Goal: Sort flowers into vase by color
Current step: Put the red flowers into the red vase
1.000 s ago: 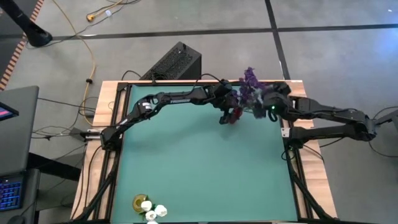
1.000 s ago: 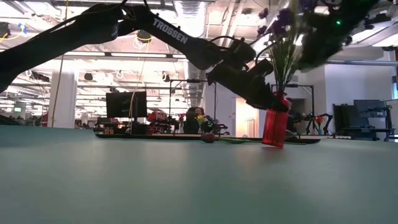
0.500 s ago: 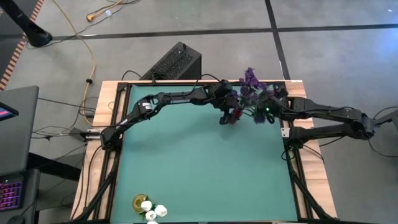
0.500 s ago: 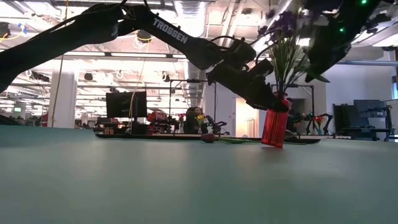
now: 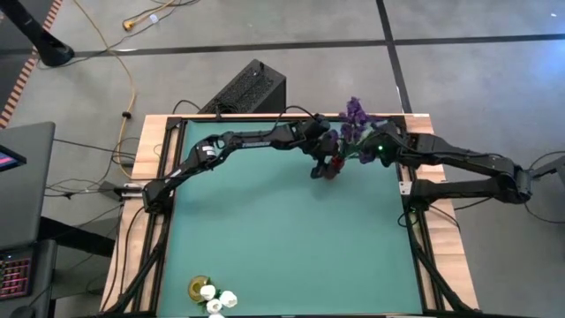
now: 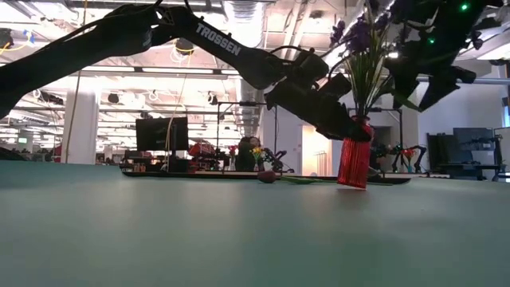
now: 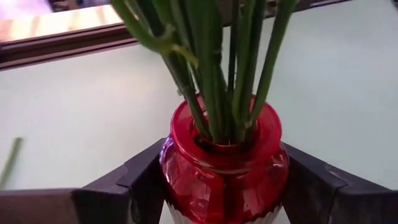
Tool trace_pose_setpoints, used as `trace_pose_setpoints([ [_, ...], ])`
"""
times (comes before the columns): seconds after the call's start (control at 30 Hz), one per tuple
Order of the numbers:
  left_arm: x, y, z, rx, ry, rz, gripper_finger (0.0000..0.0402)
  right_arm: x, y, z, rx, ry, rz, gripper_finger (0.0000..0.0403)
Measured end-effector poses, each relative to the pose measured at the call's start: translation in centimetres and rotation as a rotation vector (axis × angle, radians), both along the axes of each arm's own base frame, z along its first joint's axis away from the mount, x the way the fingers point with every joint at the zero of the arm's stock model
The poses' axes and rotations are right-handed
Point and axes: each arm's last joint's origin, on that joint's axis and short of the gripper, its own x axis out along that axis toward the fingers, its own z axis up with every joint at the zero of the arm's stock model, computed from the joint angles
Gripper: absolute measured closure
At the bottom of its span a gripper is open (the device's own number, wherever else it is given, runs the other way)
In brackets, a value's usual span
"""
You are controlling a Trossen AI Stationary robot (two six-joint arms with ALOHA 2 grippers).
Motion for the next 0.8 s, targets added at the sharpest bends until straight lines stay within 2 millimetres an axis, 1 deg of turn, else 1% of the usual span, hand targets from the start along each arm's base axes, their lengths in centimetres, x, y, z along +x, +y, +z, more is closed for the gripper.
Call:
trace_pose_setpoints([
  [0.1,-0.01,-0.07,-0.05,-0.007,0.002,-0.009,0.0159,-0.06,-0.1,0.01,-0.016,0.048,0.049,0.0068],
  [0.3,0.11,0.07,0.22,0.025,-0.017,0.02,0.0136,0.04,-0.14,0.07,-0.046,0.117,0.141,0.0068],
  [0.43,0.25,0.06,0.47,0.016,-0.044,0.015,0.0135,0.04,-0.14,0.07,-0.05,0.128,0.153,0.0076],
  [0.53,0.3,0.08,0.59,0.015,-0.055,0.017,0.014,0.04,-0.14,0.07,-0.053,0.137,0.162,0.01],
  [0.63,0.31,0.08,0.6,0.015,-0.055,0.018,0.0146,0.04,-0.14,0.07,-0.054,0.139,0.165,0.0133],
  [0.8,0.33,0.09,0.64,0.015,-0.06,0.018,0.0153,0.04,-0.14,0.07,-0.055,0.143,0.168,0.0207],
])
